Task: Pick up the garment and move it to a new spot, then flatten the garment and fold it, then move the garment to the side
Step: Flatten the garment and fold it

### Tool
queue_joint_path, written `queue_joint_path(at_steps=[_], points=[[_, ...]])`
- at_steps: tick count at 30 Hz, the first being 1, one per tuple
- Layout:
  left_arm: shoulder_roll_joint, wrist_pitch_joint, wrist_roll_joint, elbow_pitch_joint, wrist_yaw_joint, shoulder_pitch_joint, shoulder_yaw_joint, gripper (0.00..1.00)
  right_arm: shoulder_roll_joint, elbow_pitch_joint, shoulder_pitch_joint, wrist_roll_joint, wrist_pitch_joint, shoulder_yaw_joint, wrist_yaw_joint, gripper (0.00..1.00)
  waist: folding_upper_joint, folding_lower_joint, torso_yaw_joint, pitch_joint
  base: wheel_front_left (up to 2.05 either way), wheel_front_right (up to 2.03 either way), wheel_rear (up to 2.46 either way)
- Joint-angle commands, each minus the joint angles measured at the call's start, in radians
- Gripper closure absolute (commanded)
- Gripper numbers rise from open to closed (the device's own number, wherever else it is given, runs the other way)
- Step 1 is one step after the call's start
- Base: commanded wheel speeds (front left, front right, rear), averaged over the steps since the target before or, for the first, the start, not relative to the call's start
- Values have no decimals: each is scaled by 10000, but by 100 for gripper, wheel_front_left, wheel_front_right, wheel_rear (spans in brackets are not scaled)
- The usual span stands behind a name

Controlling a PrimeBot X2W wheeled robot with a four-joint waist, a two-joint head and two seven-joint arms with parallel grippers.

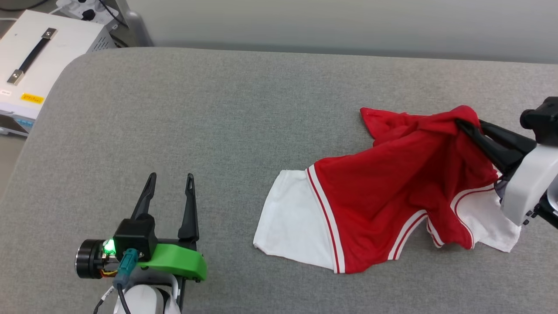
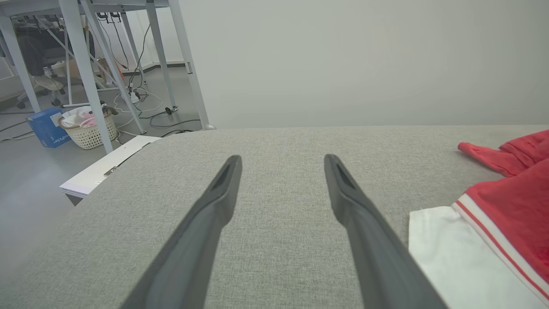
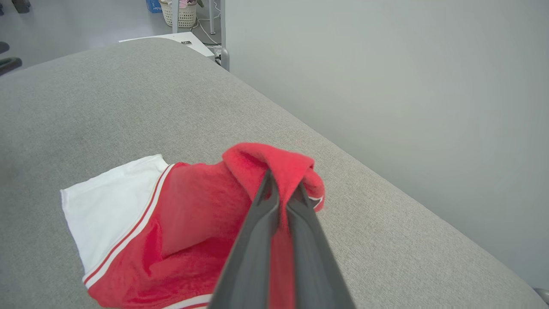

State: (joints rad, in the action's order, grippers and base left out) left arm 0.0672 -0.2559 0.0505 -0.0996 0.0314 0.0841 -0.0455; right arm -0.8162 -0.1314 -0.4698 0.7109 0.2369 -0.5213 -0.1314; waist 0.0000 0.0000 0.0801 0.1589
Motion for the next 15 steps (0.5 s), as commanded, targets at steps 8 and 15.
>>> queue_joint_path(at_steps=[8,15], points=[[-67,-59,5,130,64,416,-102,0,208,621,-556,-264,621,607,7,100,0,0,371,1086,0,0,0],[-131,-59,112,252,49,1310,-395,0,940,3466,-3490,-544,842,-447,7,100,0,0,813,2410,0,0,0]])
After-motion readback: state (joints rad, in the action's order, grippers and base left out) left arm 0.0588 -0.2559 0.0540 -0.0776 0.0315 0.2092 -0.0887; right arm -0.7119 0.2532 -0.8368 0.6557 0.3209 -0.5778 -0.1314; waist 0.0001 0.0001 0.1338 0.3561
